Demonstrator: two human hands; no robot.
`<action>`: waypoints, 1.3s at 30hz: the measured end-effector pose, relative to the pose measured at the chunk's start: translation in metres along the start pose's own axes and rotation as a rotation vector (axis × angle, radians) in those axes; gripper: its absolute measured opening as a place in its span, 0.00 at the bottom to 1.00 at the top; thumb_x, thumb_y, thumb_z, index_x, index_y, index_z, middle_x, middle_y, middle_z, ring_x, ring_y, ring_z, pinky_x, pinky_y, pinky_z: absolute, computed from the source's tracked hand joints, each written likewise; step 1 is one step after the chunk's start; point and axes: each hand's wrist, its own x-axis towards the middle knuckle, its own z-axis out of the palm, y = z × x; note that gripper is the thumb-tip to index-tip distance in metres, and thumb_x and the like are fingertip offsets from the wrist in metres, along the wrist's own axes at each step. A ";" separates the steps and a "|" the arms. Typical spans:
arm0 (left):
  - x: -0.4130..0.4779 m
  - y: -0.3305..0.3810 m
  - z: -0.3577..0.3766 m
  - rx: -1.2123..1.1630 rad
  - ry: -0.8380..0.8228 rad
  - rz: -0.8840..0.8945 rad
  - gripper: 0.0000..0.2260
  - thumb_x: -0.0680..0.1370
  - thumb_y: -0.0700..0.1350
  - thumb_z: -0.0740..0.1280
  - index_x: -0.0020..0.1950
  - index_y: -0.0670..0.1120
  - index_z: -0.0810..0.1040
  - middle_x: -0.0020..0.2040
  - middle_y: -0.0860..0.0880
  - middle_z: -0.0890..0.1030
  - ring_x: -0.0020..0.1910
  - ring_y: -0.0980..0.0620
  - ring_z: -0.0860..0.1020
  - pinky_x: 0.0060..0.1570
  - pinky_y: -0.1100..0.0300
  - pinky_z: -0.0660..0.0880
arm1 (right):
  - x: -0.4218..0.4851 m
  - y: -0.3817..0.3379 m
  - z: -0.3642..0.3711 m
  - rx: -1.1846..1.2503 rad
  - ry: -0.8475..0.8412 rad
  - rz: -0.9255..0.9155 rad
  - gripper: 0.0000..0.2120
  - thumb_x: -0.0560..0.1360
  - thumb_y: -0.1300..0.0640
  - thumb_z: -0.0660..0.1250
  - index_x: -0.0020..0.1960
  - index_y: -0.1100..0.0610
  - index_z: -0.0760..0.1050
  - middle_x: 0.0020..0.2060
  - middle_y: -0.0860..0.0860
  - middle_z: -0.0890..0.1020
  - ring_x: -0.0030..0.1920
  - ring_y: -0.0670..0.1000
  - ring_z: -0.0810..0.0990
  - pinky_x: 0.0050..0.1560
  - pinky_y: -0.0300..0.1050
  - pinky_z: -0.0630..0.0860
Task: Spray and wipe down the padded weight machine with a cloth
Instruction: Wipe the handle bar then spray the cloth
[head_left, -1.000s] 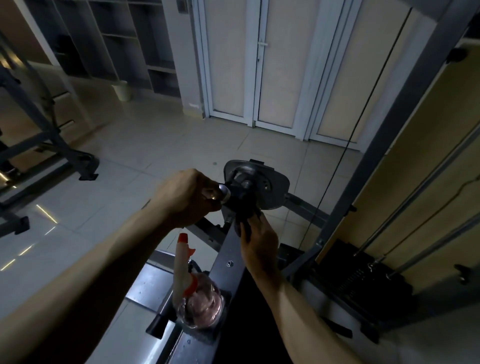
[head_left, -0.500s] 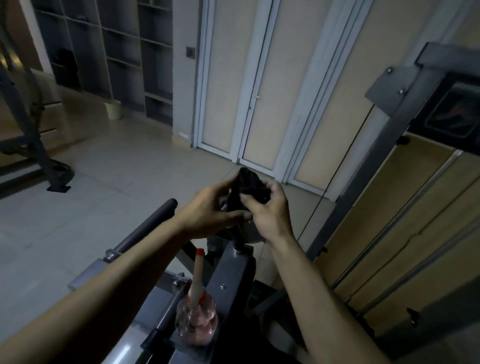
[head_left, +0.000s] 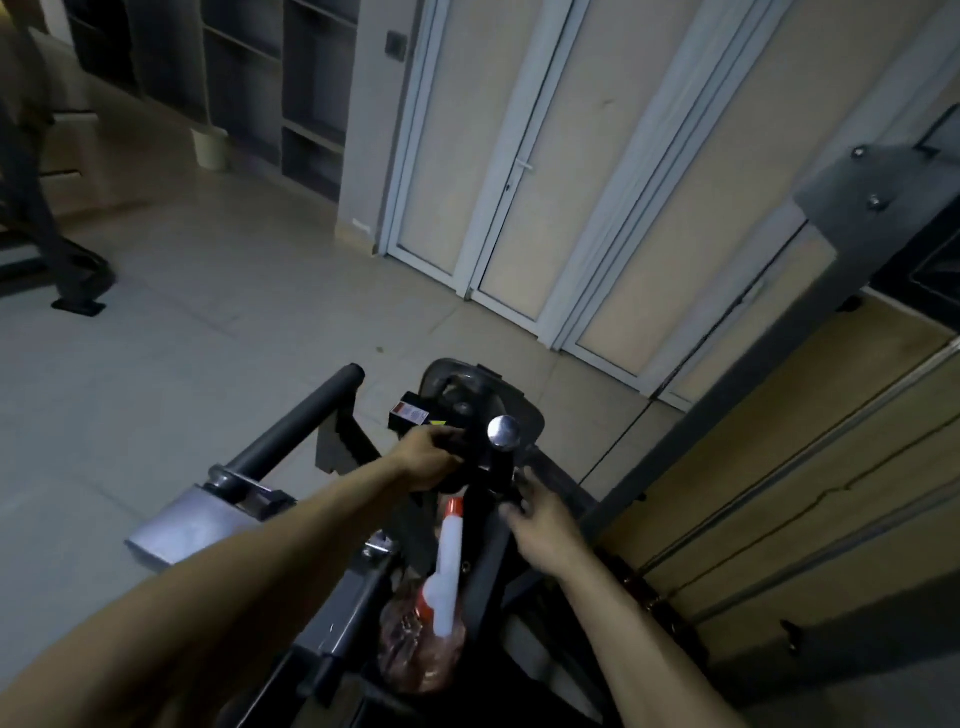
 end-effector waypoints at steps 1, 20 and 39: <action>0.009 -0.001 0.008 0.063 -0.036 0.043 0.19 0.78 0.30 0.66 0.68 0.41 0.79 0.58 0.42 0.83 0.53 0.47 0.81 0.50 0.61 0.78 | 0.005 0.006 0.006 -0.075 -0.028 -0.012 0.25 0.84 0.58 0.63 0.80 0.55 0.65 0.79 0.54 0.66 0.79 0.54 0.62 0.67 0.37 0.61; -0.023 0.050 -0.037 -0.071 -0.204 0.342 0.14 0.81 0.32 0.62 0.58 0.46 0.82 0.58 0.52 0.80 0.59 0.54 0.78 0.59 0.58 0.76 | 0.033 0.055 0.046 -0.017 -0.022 0.159 0.12 0.80 0.45 0.67 0.64 0.39 0.75 0.63 0.49 0.80 0.65 0.54 0.79 0.67 0.56 0.75; -0.039 0.067 -0.040 -0.354 -0.187 -0.083 0.11 0.83 0.38 0.63 0.60 0.43 0.83 0.57 0.43 0.83 0.56 0.44 0.83 0.57 0.50 0.82 | 0.027 0.041 0.048 -0.065 0.034 0.109 0.25 0.84 0.44 0.61 0.79 0.46 0.64 0.76 0.52 0.69 0.73 0.57 0.72 0.69 0.54 0.73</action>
